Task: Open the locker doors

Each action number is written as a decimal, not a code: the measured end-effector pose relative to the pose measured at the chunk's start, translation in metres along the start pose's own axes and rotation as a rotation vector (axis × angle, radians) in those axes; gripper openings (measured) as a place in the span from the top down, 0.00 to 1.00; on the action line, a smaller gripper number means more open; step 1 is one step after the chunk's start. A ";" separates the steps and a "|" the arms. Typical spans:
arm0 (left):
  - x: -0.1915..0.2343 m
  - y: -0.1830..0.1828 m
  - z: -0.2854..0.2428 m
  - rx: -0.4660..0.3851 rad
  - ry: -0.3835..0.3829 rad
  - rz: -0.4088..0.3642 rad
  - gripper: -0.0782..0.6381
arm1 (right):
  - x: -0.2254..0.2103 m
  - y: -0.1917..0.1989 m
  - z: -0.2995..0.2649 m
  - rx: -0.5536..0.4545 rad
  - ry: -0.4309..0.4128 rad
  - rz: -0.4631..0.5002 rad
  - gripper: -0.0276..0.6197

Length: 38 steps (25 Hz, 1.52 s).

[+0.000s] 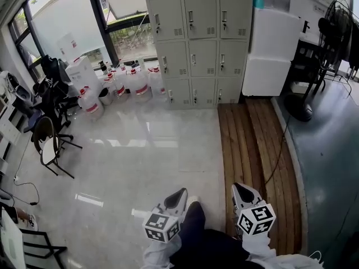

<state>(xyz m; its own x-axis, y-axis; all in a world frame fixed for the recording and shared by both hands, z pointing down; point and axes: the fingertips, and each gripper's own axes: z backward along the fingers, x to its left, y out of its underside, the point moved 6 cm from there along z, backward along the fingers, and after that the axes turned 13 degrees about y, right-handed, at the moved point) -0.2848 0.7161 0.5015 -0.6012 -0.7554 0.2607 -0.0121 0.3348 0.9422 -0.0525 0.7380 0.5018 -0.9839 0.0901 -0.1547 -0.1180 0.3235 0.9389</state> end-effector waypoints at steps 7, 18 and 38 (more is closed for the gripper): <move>0.024 -0.011 -0.021 0.012 -0.017 0.015 0.88 | -0.004 -0.016 -0.039 0.005 -0.019 0.005 0.96; 0.101 -0.057 -0.073 -0.011 -0.040 0.007 0.88 | -0.015 -0.063 -0.135 -0.022 0.000 0.017 0.96; 0.230 -0.114 -0.116 -0.054 -0.074 0.020 0.88 | 0.004 -0.119 -0.273 -0.033 0.022 0.057 0.96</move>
<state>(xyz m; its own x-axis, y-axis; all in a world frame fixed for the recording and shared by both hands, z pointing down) -0.3293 0.4388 0.4782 -0.6581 -0.7047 0.2652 0.0422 0.3172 0.9474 -0.0795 0.4430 0.4732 -0.9919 0.0863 -0.0936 -0.0652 0.2875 0.9555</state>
